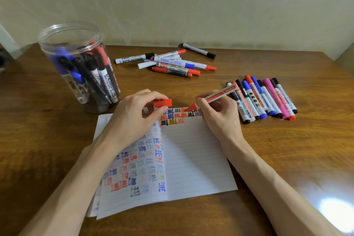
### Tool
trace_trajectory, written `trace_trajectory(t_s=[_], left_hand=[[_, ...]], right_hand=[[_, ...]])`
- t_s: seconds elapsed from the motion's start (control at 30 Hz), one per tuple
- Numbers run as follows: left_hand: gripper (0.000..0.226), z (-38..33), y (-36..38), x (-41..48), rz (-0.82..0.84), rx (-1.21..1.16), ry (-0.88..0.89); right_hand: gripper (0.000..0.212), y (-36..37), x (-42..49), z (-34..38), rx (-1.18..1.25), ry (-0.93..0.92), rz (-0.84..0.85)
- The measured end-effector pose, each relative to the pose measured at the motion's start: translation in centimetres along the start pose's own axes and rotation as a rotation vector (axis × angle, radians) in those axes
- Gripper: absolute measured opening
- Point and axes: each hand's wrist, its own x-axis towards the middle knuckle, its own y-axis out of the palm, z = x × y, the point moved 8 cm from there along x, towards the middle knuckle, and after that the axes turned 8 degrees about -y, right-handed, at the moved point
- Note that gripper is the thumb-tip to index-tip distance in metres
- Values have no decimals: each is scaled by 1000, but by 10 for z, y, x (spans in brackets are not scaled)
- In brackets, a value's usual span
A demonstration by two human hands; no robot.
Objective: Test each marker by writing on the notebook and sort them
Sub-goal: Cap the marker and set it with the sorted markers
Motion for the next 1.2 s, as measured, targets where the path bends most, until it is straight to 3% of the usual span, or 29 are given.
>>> trace_trajectory(t_s=[0.3, 0.57, 0.83, 0.93, 1.03, 1.1, 1.2], left_hand=[[38, -6, -2, -2, 2, -37, 15], [31, -8, -2, -3, 3, -38, 22], [30, -14, 2, -6, 21, -52, 57], [34, -10, 0, -4, 19, -72, 40], [32, -7, -1, -2, 6, -64, 20], [34, -7, -2, -2, -2, -89, -2], [39, -6, -4, -3, -8, -98, -23]], right_hand=[[1, 6, -2, 3, 219, 39, 66], [3, 9, -2, 3, 306, 26, 92], [18, 25, -10, 6, 263, -31, 300], [23, 22, -7, 2, 255, 33, 338], [23, 14, -1, -7, 428, 184, 270], [16, 4, 3, -9, 391, 170, 219], [20, -4, 3, -8, 234, 52, 292]])
